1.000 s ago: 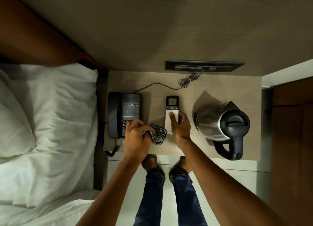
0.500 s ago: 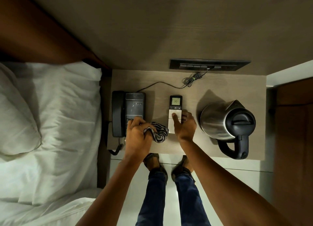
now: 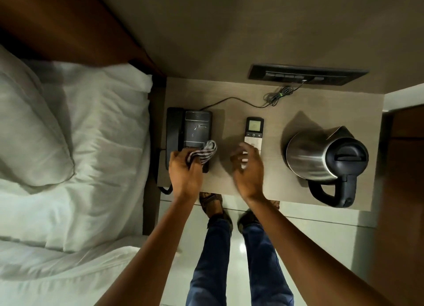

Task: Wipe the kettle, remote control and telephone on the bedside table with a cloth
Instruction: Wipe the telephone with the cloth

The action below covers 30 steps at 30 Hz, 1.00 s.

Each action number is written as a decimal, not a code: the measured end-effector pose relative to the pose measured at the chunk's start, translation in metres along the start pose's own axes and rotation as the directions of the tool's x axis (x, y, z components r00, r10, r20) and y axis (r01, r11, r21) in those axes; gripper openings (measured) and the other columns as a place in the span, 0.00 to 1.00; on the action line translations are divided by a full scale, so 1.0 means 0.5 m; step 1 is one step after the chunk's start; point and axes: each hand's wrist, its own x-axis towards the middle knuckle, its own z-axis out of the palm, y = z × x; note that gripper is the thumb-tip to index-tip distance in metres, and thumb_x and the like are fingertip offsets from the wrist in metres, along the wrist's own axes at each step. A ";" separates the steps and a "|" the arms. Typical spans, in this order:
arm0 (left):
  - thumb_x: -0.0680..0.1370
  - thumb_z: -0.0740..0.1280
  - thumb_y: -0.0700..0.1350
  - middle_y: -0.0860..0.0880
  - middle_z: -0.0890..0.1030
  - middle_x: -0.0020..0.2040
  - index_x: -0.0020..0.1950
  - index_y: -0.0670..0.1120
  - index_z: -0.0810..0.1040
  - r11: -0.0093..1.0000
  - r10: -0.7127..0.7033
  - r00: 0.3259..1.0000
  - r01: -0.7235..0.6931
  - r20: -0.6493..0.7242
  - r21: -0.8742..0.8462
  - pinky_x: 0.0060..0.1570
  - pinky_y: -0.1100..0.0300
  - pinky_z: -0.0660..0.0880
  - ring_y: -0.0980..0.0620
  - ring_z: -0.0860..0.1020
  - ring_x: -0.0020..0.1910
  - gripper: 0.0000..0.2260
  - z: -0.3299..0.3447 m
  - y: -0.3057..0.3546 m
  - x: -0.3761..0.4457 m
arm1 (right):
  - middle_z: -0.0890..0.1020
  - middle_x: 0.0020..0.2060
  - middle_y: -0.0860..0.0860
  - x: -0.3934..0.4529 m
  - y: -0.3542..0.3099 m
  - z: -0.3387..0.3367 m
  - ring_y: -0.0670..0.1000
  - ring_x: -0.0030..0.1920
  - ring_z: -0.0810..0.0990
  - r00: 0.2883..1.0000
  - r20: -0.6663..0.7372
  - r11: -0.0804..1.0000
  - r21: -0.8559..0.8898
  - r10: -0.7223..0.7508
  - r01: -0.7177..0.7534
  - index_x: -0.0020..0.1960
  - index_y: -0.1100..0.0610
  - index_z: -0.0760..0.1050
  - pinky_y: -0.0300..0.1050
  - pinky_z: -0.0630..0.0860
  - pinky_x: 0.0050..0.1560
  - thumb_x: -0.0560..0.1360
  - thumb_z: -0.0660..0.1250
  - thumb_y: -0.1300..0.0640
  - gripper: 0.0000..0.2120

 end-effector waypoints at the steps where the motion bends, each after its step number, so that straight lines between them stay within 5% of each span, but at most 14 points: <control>1: 0.79 0.67 0.37 0.45 0.77 0.59 0.56 0.46 0.80 1.000 0.021 1.000 -0.021 -0.001 0.020 0.58 0.46 0.82 0.53 0.79 0.52 0.09 -0.003 -0.001 0.000 | 0.81 0.64 0.55 -0.007 -0.011 0.018 0.54 0.59 0.83 0.997 0.070 0.998 0.043 0.031 -0.034 0.76 0.57 0.72 0.51 0.83 0.59 0.82 0.71 0.61 0.23; 6: 0.75 0.71 0.36 0.49 0.70 0.64 0.68 0.50 0.75 0.962 0.228 0.973 -0.221 -0.027 0.163 0.64 0.52 0.79 0.49 0.76 0.62 0.22 -0.014 0.012 0.061 | 0.82 0.57 0.41 0.003 -0.070 0.109 0.41 0.53 0.85 0.979 0.206 0.990 0.133 0.009 -0.037 0.77 0.55 0.71 0.48 0.85 0.55 0.85 0.68 0.58 0.21; 9: 0.75 0.70 0.35 0.45 0.69 0.65 0.73 0.49 0.72 0.817 0.439 0.897 -0.422 0.053 0.393 0.66 0.54 0.76 0.45 0.71 0.64 0.27 0.010 0.031 0.135 | 0.83 0.65 0.55 0.026 -0.084 0.149 0.55 0.61 0.85 0.992 0.123 0.996 0.086 -0.011 0.000 0.79 0.59 0.70 0.53 0.84 0.61 0.85 0.68 0.60 0.23; 13: 0.77 0.70 0.37 0.40 0.62 0.77 0.79 0.50 0.66 0.647 0.346 0.895 -0.445 0.282 0.619 0.73 0.41 0.69 0.36 0.64 0.73 0.32 0.055 0.020 0.194 | 0.83 0.66 0.58 0.038 -0.066 0.164 0.56 0.65 0.83 0.990 0.128 0.993 0.093 0.056 -0.068 0.78 0.58 0.71 0.56 0.81 0.67 0.85 0.67 0.61 0.21; 15: 0.78 0.71 0.41 0.41 0.59 0.80 0.82 0.52 0.61 0.596 0.312 0.893 -0.450 0.324 0.665 0.75 0.39 0.66 0.35 0.61 0.76 0.35 0.058 -0.004 0.189 | 0.85 0.62 0.54 0.040 -0.056 0.159 0.48 0.62 0.84 0.986 0.149 0.987 0.128 0.076 -0.095 0.76 0.59 0.73 0.53 0.81 0.66 0.85 0.67 0.62 0.20; 17: 0.79 0.70 0.42 0.42 0.59 0.80 0.82 0.52 0.60 0.606 0.326 0.892 -0.451 0.312 0.655 0.74 0.40 0.68 0.36 0.62 0.76 0.34 0.048 -0.029 0.169 | 0.84 0.58 0.49 0.044 -0.049 0.151 0.42 0.58 0.84 0.982 0.152 0.986 0.106 0.112 -0.129 0.73 0.59 0.75 0.50 0.81 0.63 0.84 0.69 0.59 0.18; 21: 0.80 0.68 0.41 0.43 0.60 0.79 0.81 0.52 0.62 0.631 0.290 0.894 -0.446 0.341 0.634 0.73 0.43 0.70 0.39 0.63 0.75 0.31 0.008 -0.075 0.108 | 0.83 0.52 0.44 0.048 -0.044 0.138 0.52 0.56 0.85 0.956 0.188 0.956 0.143 0.226 -0.255 0.68 0.58 0.79 0.55 0.85 0.59 0.82 0.71 0.60 0.15; 24: 0.79 0.68 0.37 0.46 0.63 0.77 0.78 0.52 0.67 0.694 0.213 0.916 -0.387 0.340 0.607 0.71 0.45 0.73 0.42 0.67 0.73 0.29 -0.017 -0.090 0.081 | 0.81 0.58 0.45 0.049 -0.046 0.133 0.49 0.58 0.83 0.955 0.209 0.966 0.107 0.209 -0.234 0.76 0.56 0.74 0.48 0.84 0.59 0.82 0.71 0.62 0.23; 28: 0.79 0.69 0.40 0.46 0.78 0.65 0.66 0.50 0.78 0.755 0.240 0.915 -0.385 0.324 0.531 0.51 0.68 0.78 0.49 0.82 0.57 0.16 -0.031 -0.039 0.117 | 0.84 0.63 0.55 0.053 -0.039 0.129 0.53 0.60 0.85 0.957 0.220 0.962 0.154 0.188 -0.225 0.75 0.58 0.75 0.44 0.84 0.55 0.82 0.72 0.59 0.23; 30: 0.80 0.67 0.37 0.45 0.78 0.64 0.66 0.49 0.78 0.736 0.369 0.898 -0.440 0.240 0.515 0.48 0.72 0.75 0.48 0.82 0.56 0.16 -0.025 -0.001 0.154 | 0.85 0.58 0.50 0.051 -0.033 0.132 0.41 0.54 0.86 0.957 0.213 0.955 0.179 0.198 -0.238 0.75 0.57 0.76 0.34 0.82 0.48 0.82 0.72 0.56 0.22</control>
